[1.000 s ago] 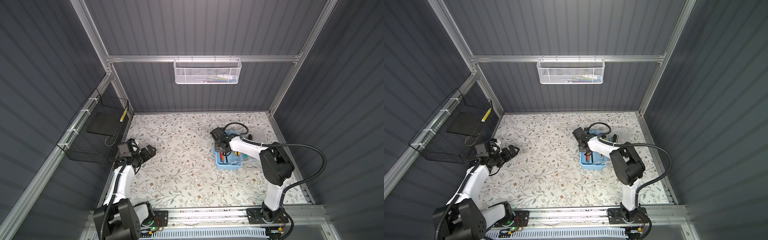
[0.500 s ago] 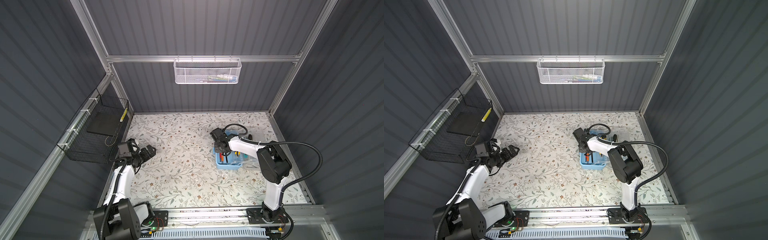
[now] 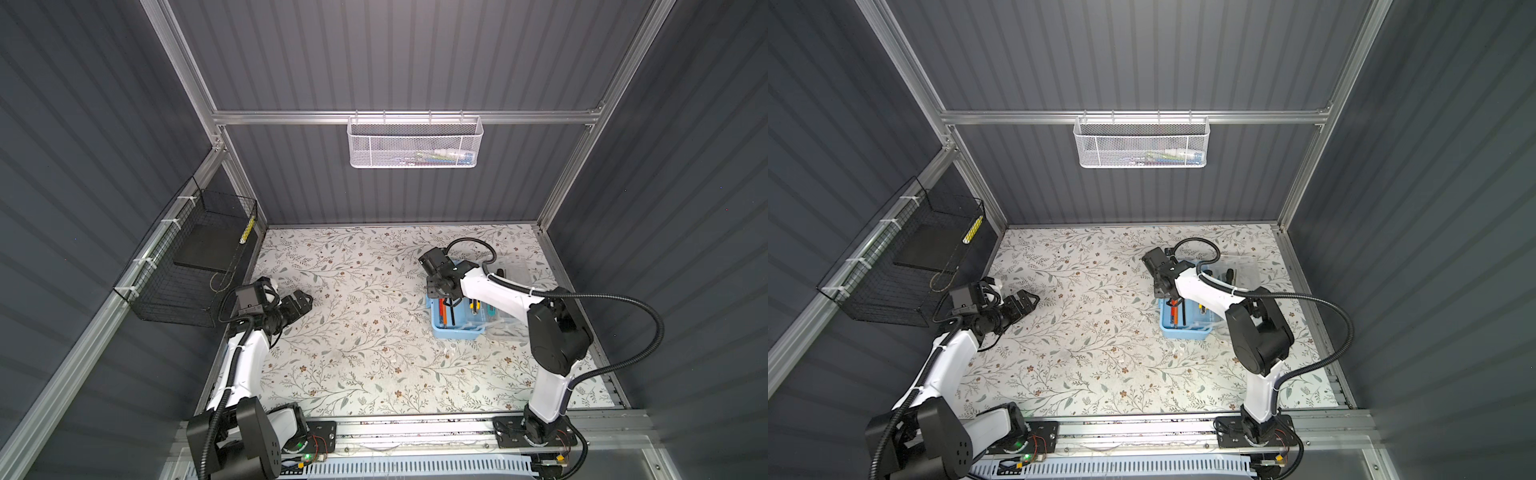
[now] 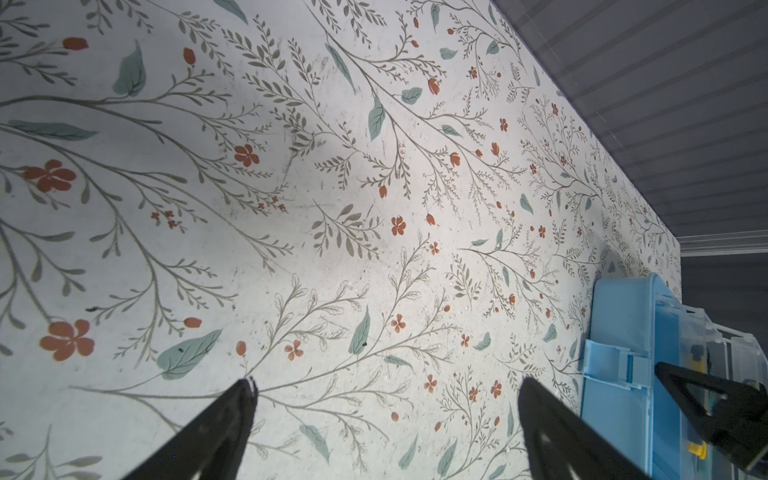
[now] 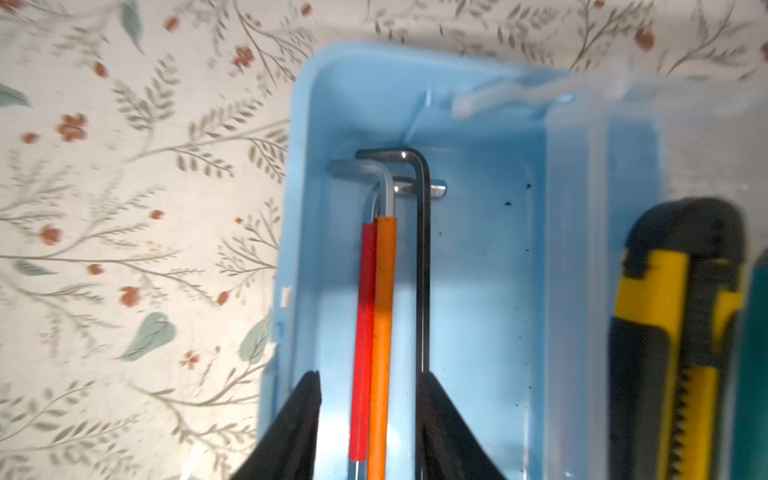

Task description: Pack the tool kit

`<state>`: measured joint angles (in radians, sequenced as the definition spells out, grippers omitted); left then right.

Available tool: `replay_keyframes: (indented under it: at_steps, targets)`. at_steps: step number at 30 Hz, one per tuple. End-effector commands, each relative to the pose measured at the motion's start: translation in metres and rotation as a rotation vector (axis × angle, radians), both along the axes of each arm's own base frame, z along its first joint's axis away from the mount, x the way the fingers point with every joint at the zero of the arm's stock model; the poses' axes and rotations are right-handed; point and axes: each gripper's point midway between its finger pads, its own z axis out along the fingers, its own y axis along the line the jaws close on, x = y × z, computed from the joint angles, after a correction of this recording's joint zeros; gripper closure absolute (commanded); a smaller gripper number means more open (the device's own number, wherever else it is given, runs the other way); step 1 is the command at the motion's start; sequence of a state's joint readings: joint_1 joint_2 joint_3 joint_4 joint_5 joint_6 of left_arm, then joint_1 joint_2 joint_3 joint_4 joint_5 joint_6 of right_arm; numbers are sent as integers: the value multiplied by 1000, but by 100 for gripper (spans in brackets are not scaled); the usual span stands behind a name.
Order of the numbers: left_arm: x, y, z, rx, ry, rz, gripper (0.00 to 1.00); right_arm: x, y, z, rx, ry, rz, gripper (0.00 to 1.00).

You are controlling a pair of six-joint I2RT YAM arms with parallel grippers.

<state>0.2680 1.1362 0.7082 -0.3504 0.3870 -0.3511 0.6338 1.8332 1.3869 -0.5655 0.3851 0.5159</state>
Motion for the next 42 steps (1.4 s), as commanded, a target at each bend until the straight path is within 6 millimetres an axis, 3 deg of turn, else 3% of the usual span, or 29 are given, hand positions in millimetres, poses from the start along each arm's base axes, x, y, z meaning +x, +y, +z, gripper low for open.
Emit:
replay_keyframes:
  at_steps: [1,4,7,10,15,20,24,25,29,37,42]
  targets:
    - [0,-11,7,-18,-24,-21,1,-5,-1,46,38,-75,22,57]
    - [4,-46,15,7,-42,-105,2,-14,-2,79,142,-146,47,56]
    - [11,-91,22,-27,-74,-206,5,-29,-17,106,210,-179,50,51]
    - [21,-140,23,-11,-95,-316,7,-48,-46,124,241,-206,16,47]
    - [38,-243,20,42,-83,-558,7,-84,-106,143,346,-302,-87,43]
    - [55,-319,23,79,-105,-690,9,-116,-152,155,449,-391,-204,38]
    - [72,-345,-1,85,-27,-722,12,-126,-170,146,447,-362,-248,34]
    - [79,-356,6,72,-48,-734,12,-127,-173,144,444,-353,-255,33]
    - [84,-375,-10,114,-6,-760,14,-127,-181,147,442,-356,-268,32]
    - [82,-388,-38,128,71,-754,22,-108,-201,142,417,-321,-300,29]
    - [81,-400,-38,92,63,-764,26,-99,-208,143,441,-332,-305,27]
